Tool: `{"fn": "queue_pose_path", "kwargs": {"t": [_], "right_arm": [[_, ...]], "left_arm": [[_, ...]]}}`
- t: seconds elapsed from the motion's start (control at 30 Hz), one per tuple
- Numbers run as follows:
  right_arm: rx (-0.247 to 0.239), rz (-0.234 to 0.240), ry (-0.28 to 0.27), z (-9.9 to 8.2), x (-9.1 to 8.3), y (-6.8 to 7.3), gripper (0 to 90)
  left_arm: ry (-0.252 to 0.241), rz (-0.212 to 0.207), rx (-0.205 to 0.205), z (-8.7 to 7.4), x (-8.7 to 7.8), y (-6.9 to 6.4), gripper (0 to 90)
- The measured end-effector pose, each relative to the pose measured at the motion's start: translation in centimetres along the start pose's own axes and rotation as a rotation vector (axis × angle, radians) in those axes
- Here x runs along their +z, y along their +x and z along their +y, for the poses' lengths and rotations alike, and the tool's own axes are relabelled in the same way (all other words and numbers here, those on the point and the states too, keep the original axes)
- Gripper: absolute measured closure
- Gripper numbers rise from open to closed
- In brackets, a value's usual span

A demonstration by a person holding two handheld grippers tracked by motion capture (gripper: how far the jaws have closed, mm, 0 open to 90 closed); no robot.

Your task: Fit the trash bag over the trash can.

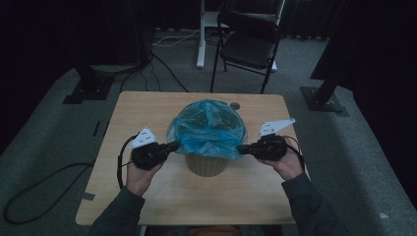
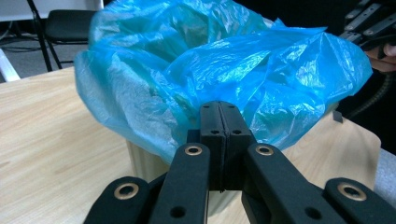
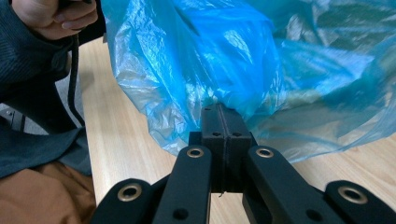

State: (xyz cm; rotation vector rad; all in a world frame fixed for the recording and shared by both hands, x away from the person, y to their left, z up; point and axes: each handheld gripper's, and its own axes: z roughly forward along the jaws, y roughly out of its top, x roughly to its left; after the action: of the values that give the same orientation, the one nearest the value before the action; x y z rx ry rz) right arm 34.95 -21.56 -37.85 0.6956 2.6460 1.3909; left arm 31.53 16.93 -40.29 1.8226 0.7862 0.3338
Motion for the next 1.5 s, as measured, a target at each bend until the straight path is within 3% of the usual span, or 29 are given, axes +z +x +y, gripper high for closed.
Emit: {"fn": "queue_pose_path", "kwargs": {"t": [0.07,0.2,0.53,1.13,1.37,1.5], "right_arm": [[-0.002,0.007,0.010,-0.1,0.2,0.1,90.0],[-0.003,0.018,0.008,-0.2,0.4,0.1,90.0],[-0.013,0.047,0.038,-0.3,1.7,0.4,90.0],[0.003,0.059,0.063,-0.9,2.6,0.2,90.0],[-0.008,0.054,0.073,-0.8,2.6,0.5,90.0],[-0.017,0.065,0.077,-0.7,2.0,0.7,73.9]], "left_arm": [[-0.002,-0.006,0.007,-0.3,0.0,0.0,89.5],[-0.013,-0.034,-0.033,-1.2,0.2,0.4,89.5],[0.042,-0.058,0.003,-1.6,1.6,-0.6,89.5],[0.072,-0.056,0.004,-2.2,2.4,-0.6,89.5],[0.082,-0.035,0.004,-2.2,2.3,-0.6,87.2],[0.058,-0.025,0.001,-2.0,1.3,-0.5,77.8]]}}
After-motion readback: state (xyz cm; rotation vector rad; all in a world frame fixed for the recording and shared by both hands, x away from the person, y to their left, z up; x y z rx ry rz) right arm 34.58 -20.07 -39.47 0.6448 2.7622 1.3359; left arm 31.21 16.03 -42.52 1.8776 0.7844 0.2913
